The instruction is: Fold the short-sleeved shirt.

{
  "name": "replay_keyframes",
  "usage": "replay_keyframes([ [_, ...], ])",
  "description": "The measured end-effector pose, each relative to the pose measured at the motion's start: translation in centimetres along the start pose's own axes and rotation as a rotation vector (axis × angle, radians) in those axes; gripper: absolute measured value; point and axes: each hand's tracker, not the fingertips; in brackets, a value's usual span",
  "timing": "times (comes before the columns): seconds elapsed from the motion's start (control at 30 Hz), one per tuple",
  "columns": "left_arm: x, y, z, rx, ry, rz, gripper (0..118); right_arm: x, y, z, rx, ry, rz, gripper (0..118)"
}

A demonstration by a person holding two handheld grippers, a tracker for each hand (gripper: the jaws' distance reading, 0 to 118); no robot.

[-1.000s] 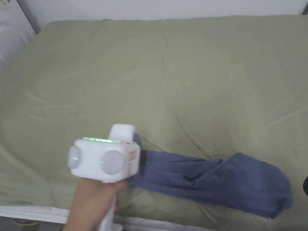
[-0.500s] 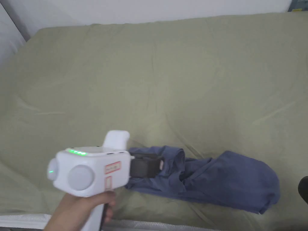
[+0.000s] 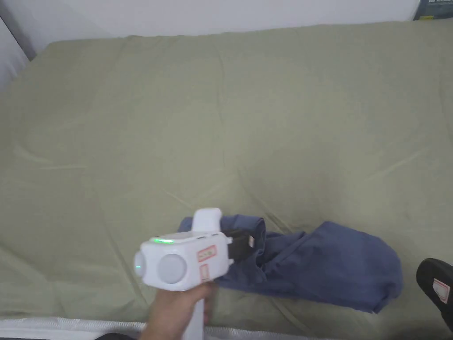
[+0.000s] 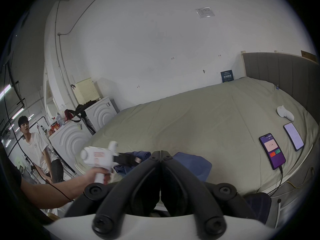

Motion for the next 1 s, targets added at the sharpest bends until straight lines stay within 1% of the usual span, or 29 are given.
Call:
replay_keyframes([
  [0.03,-1.2,-0.7,-2.5,-0.054,0.008,-0.011,10,0.1,0.0,0.1,0.000,-0.002,0.000,0],
  [0.07,-0.9,-1.0,-3.5,-0.095,0.054,-0.031,10,0.3,0.0,0.2,0.000,-0.003,0.000,0],
  [0.1,-0.9,-1.2,-3.5,-0.085,0.081,-0.043,10,0.4,0.0,0.4,0.002,-0.006,0.001,0],
  [0.13,-1.3,-0.7,-2.3,-0.028,0.042,-0.006,10,0.4,0.0,0.6,0.004,-0.008,0.003,0],
  [0.17,-1.0,-0.2,-1.5,-0.028,0.015,0.051,10,0.5,0.0,0.7,0.004,-0.009,0.004,0],
  [0.2,-0.8,0.2,0.3,-0.021,0.029,0.062,10,0.6,0.0,0.8,0.004,-0.010,0.007,0],
  [0.23,-0.5,0.3,2.1,0.019,0.039,0.029,10,0.7,-0.1,0.8,0.003,-0.011,0.011,0],
  [0.27,-0.3,0.4,4.6,0.082,0.025,-0.036,10,0.8,-0.1,0.8,0.001,-0.009,0.014,0],
  [0.3,0.2,0.8,7.4,0.107,0.027,-0.051,10,0.8,-0.2,0.7,-0.004,-0.006,0.015,0],
  [0.37,-0.6,0.9,10.3,0.080,0.063,-0.033,10,0.8,-0.4,0.3,-0.008,-0.005,0.014,0],
  [0.43,-1.1,0.5,12.7,0.098,0.098,-0.043,10,0.7,-0.6,-0.1,-0.020,0.007,0.003,0],
  [0.53,-2.7,0.4,14.1,0.099,0.088,-0.003,10,0.1,-0.7,-0.4,-0.025,0.030,-0.004,0],
  [0.57,-3.7,0.4,14.4,0.118,0.053,0.032,16,0.0,-0.7,-0.4,-0.024,0.036,-0.007,0],
  [0.6,-5.0,0.4,15.1,0.163,0.009,0.105,48,-0.2,-0.6,-0.4,-0.022,0.045,-0.011,0],
  [0.63,-6.8,0.6,15.4,0.193,-0.062,0.187,86,-0.3,-0.6,-0.3,-0.022,0.049,-0.012,0],
  [0.67,-8.7,0.7,15.5,0.167,-0.137,0.282,114,-0.4,-0.7,-0.3,-0.021,0.051,-0.012,0],
  [0.7,-11.0,0.9,15.3,0.147,-0.168,0.338,118,-0.5,-0.7,-0.2,-0.021,0.051,-0.010,0],
  [0.73,-12.6,0.7,15.4,0.164,-0.208,0.391,118,-0.7,-0.7,-0.2,-0.023,0.049,-0.006,0],
  [0.8,-16.3,0.5,14.3,0.099,-0.332,0.541,118,-0.7,-0.7,-0.2,-0.030,0.047,0.000,0],
  [0.83,-16.6,0.4,13.5,0.053,-0.398,0.586,118,-0.7,-0.8,-0.2,-0.033,0.043,0.003,0],
  [0.87,-17.6,0.1,12.6,0.006,-0.428,0.591,118,-0.8,-0.7,-0.2,-0.037,0.039,0.006,0],
  [0.93,-18.7,-0.5,10.6,-0.073,-0.366,0.552,118,-0.8,-0.6,-0.3,-0.039,0.030,0.008,0],
  [0.97,-18.7,-0.7,9.4,-0.096,-0.394,0.557,118,-0.9,-0.5,-0.3,-0.039,0.026,0.008,0],
  [1.0,-18.4,-0.5,9.2,-0.045,-0.470,0.543,118,-1.0,-0.3,-0.3,-0.040,0.022,0.010,0],
])
